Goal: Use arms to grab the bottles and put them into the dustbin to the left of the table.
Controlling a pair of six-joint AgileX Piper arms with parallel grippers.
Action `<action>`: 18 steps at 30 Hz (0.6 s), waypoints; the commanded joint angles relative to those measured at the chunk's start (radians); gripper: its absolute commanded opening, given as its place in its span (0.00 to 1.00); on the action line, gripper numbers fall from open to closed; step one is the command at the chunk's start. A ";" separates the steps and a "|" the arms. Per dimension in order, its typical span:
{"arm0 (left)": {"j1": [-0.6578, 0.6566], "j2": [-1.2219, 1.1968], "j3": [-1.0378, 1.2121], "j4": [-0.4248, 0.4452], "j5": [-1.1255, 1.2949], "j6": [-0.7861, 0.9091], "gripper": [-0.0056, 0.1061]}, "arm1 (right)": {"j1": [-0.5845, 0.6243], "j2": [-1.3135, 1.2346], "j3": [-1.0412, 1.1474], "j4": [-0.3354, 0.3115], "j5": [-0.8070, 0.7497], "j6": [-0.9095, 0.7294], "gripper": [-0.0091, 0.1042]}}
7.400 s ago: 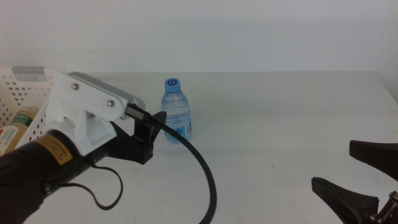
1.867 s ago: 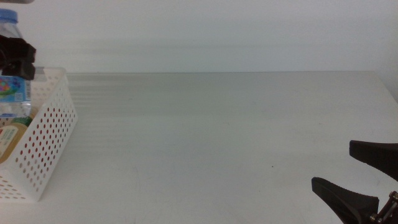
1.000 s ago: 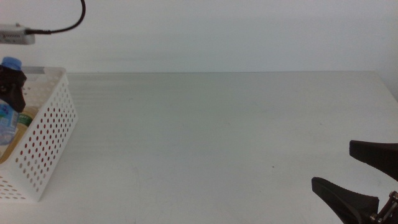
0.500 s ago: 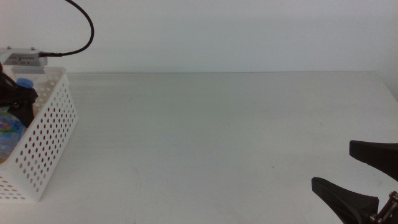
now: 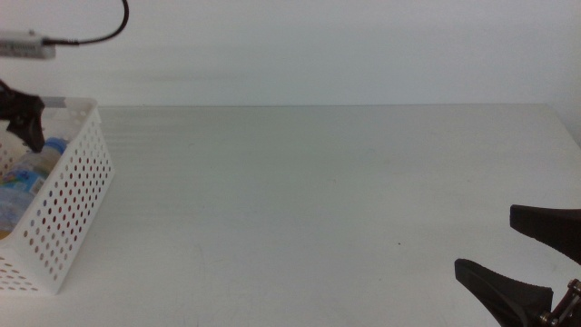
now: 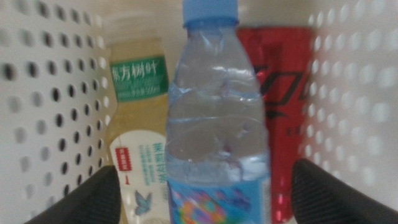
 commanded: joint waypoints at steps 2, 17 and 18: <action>-0.054 -0.111 -0.043 -0.012 0.081 -0.040 0.86 | 0.004 -0.001 -0.025 -0.010 -0.078 -0.009 0.70; -0.372 -0.383 0.087 -0.014 -0.121 -0.213 0.86 | 0.004 -0.001 -0.025 -0.010 -0.078 -0.009 0.70; -0.387 -0.413 0.124 -0.014 -0.162 -0.216 0.86 | 0.004 -0.001 -0.025 -0.010 -0.078 -0.009 0.70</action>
